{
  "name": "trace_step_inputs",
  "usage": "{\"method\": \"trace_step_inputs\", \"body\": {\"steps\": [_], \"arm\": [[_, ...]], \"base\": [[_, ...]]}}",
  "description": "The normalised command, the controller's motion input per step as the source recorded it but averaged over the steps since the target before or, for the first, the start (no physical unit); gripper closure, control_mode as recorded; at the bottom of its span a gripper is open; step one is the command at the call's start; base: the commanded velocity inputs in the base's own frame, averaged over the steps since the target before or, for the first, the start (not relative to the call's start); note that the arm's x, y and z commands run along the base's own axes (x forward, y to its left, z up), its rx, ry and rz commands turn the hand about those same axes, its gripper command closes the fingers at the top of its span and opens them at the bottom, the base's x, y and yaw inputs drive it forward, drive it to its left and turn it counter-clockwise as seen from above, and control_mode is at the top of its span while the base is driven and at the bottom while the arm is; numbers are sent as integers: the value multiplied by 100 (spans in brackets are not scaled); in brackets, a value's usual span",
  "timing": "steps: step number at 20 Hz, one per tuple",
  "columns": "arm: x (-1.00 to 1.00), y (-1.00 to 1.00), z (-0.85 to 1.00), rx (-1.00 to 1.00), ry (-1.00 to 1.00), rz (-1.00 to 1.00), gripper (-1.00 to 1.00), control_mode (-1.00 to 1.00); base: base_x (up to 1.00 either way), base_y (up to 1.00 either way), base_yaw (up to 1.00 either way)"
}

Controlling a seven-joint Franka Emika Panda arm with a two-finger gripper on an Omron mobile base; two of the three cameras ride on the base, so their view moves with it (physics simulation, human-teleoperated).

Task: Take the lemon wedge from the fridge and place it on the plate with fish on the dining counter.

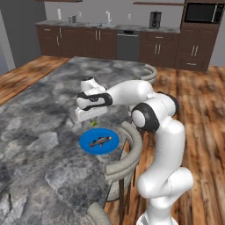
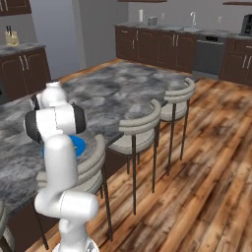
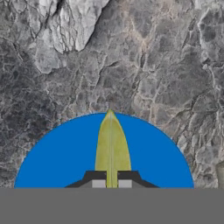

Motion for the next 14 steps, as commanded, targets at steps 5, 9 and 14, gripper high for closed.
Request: {"method": "trace_step_inputs", "body": {"steps": [5, 9, 14], "arm": [[0, 0, -41, 10, 2, 3, 100, -100], [-7, -11, -57, 8, 1, 4, 100, -100], [0, -3, -41, 2, 0, 3, 100, -100]], "base": [[0, 0, 0], [0, 0, 0], [0, 0, 0]]}}
